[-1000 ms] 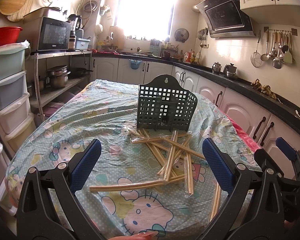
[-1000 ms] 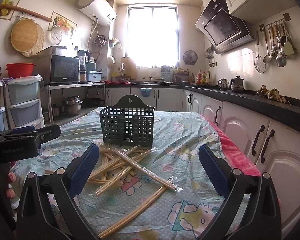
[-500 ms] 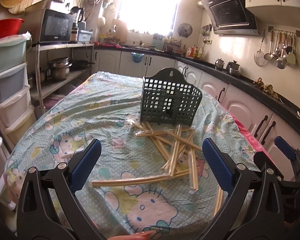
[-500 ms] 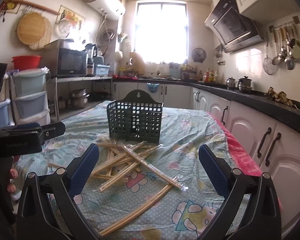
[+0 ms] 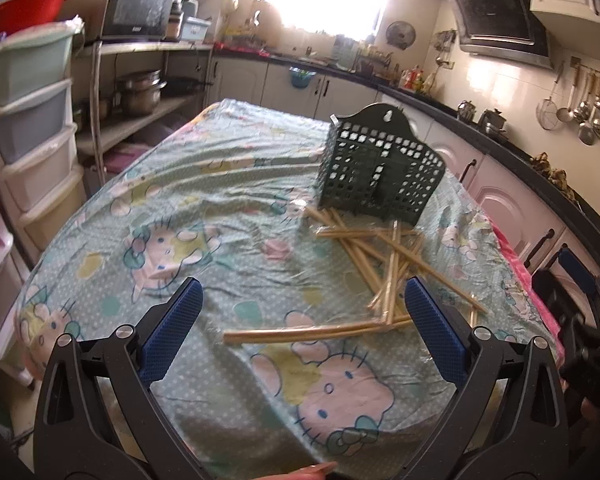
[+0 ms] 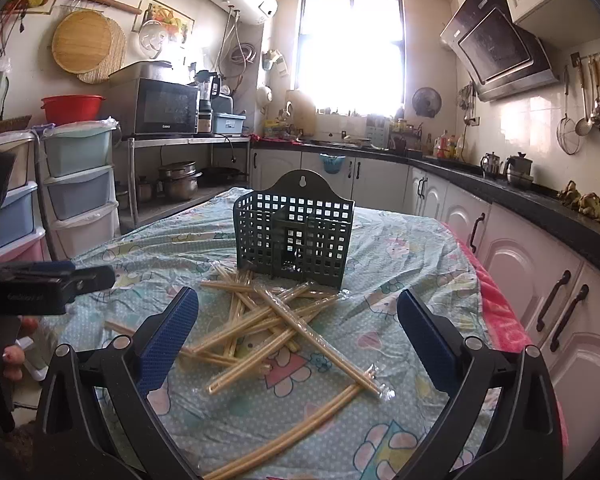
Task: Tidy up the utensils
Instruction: 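Lower both grippers toward the loose wooden chopsticks beside the green basket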
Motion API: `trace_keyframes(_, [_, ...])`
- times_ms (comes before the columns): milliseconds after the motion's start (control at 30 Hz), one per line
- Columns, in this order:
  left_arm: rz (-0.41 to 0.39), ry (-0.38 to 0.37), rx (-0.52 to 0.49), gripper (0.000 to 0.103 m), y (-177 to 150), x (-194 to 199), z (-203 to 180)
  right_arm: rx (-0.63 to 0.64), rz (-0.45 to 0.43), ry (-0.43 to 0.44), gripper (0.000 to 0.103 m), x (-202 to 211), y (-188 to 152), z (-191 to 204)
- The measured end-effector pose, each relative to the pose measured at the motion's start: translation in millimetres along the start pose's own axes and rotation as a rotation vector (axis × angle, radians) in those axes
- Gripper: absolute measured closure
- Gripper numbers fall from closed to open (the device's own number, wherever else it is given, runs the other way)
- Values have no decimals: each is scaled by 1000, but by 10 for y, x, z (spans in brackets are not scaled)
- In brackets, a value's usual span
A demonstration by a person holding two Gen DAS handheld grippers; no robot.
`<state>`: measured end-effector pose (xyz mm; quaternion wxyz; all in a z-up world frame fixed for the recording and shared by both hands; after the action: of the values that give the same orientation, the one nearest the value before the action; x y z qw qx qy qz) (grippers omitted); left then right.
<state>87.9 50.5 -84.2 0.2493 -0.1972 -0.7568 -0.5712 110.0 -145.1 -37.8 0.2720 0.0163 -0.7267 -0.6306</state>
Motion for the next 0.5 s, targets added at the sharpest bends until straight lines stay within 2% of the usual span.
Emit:
trace_keyframes(200, [87, 31, 57, 10, -113, -96, 271, 4, 53, 27, 6, -206, 3, 17])
trace_keyframes(433, [185, -18, 96, 10, -309, -206, 386, 30, 76, 33, 6, -403, 49, 33])
trace_keyframes(500, [196, -61, 96, 13, -342, -201, 343, 31, 72, 24, 6, -446, 76, -3])
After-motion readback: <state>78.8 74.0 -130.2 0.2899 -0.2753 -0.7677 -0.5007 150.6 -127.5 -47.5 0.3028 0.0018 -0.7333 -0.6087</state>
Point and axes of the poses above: each gripper's, at about its wrist camera, not at the fingertips, and x roughly against the way its jaws point, z to its left, y to its top, the point moved 10 cm from there along -x, roughly the way its jaws point, and after that the axes turned 2 degrees about z, right-handed, at the moved point
